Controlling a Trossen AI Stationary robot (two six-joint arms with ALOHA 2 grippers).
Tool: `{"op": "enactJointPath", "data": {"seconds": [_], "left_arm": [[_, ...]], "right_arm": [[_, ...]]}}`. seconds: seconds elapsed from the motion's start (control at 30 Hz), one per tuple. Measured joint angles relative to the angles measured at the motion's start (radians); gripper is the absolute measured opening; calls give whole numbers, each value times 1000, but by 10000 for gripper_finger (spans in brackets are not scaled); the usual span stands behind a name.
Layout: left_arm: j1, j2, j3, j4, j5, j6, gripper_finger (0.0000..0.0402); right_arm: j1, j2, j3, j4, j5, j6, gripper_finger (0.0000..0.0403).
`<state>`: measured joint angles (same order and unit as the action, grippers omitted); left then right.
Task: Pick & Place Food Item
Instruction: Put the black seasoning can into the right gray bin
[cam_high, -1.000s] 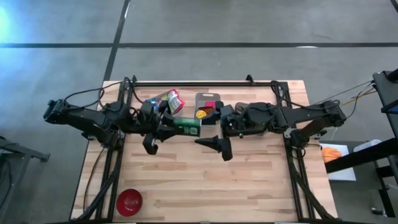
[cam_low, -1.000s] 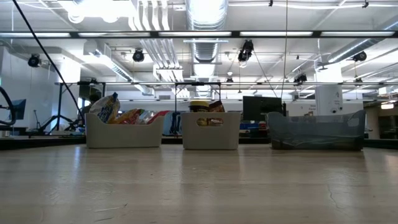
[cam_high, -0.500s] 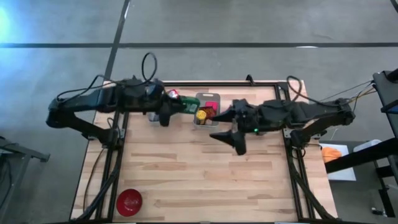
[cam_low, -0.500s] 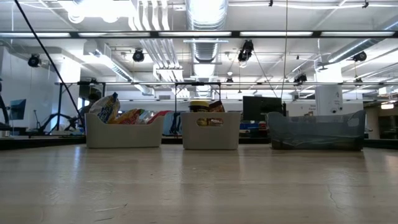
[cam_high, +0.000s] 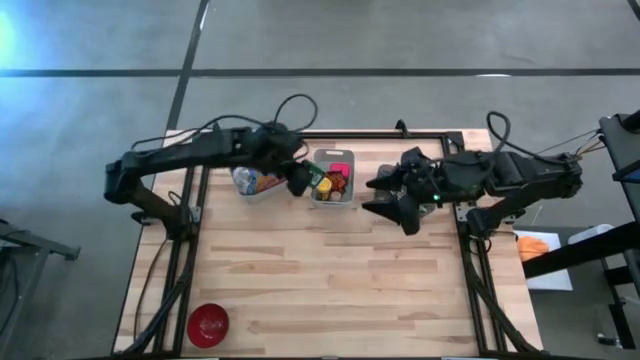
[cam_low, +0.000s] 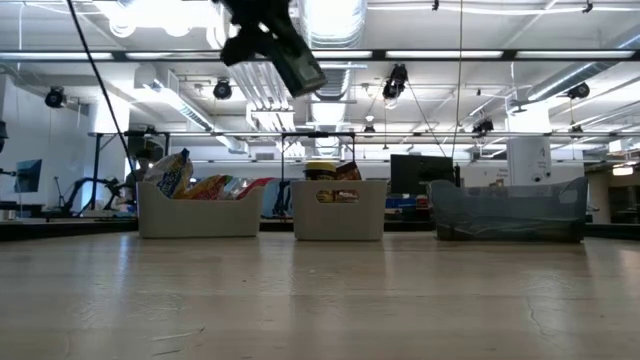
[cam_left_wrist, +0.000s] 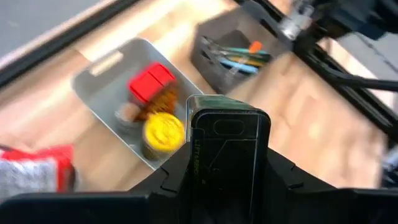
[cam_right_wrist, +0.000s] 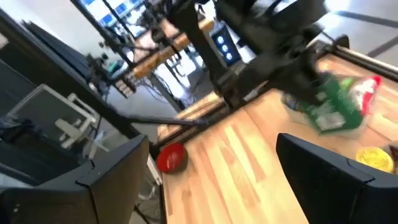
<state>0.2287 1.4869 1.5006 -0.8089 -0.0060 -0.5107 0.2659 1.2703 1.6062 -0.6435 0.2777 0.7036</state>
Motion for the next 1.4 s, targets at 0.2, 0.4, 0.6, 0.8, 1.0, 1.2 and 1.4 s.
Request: {"op": "enactJointPath", "data": {"seconds": [0.2, 0.4, 0.6, 0.8, 1.0, 1.2, 1.4], "left_arm": [[74, 131, 73, -40, 0, 80, 113], [140, 240, 174, -110, -1, 184, 113], [201, 334, 254, -151, 0, 261, 113], [240, 439, 334, -182, 4, 361, 113], [258, 559, 438, -241, 14, 466, 113], [274, 647, 517, -255, 18, 462, 113], [277, 683, 526, -267, 10, 494, 113]], "right_arm": [[7, 2, -1, -45, 3, 42, 348], [8, 2, -2, -116, 5, 107, 348], [6, 2, -2, -130, 14, 121, 348], [7, 2, -2, -144, 13, 161, 348], [7, 2, -2, -185, 13, 250, 348], [7, 2, -2, -198, 14, 292, 348], [7, 2, -2, -198, 14, 292, 348]]}}
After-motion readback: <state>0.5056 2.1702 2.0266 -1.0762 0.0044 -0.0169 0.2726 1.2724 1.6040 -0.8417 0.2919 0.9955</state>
